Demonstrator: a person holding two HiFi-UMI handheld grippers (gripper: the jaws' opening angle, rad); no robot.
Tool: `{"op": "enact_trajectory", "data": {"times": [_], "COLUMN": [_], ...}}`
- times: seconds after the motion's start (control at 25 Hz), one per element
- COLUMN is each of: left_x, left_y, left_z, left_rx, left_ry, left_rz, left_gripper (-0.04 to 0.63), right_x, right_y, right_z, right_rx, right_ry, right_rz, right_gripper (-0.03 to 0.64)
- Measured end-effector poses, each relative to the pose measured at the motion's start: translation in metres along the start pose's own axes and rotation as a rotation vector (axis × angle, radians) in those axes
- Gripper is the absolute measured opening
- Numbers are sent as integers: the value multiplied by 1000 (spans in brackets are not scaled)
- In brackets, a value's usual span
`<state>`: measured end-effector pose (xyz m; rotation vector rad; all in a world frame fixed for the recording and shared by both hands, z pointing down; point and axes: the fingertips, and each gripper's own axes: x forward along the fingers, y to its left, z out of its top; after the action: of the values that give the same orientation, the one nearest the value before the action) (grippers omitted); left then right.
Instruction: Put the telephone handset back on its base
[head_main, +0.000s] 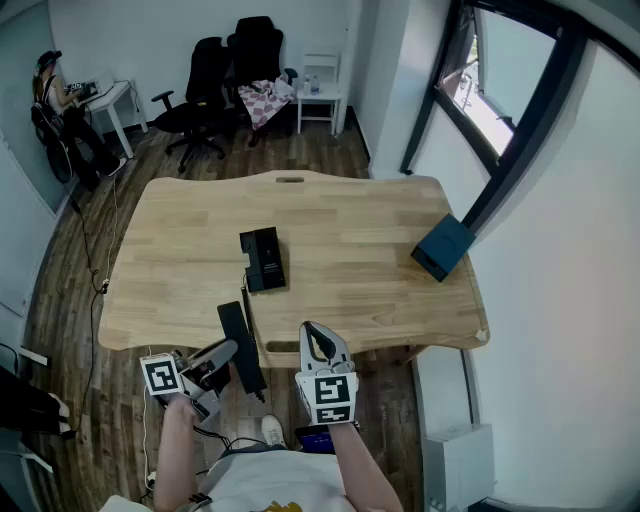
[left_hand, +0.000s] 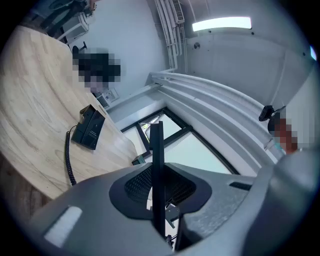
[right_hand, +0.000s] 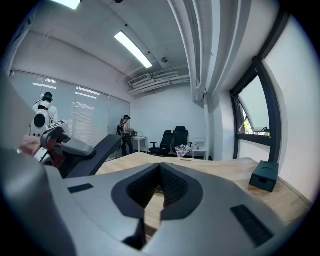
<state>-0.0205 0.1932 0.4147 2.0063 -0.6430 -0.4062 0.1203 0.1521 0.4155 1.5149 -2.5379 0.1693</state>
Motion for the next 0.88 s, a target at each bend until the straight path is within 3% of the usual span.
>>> {"op": "enact_trajectory", "data": {"times": [0.64,0.76,0.88], "left_x": [2,3,4], "left_y": [-1,-4,-6], "left_z": [-3,-1,1], "left_rx": [14,20,44], "left_ry": [-10,-21,-30], "left_rz": [18,23,35], "left_gripper": [72,72,72], "right_x": [-12,-12,-13], "right_y": [-16,-21,-19], "right_z": [-4,-11,-18], "right_rx": [44,68,13], "right_ry": [-20,11,66], "right_rz": [11,17,40], "right_gripper": [6,6,6]}}
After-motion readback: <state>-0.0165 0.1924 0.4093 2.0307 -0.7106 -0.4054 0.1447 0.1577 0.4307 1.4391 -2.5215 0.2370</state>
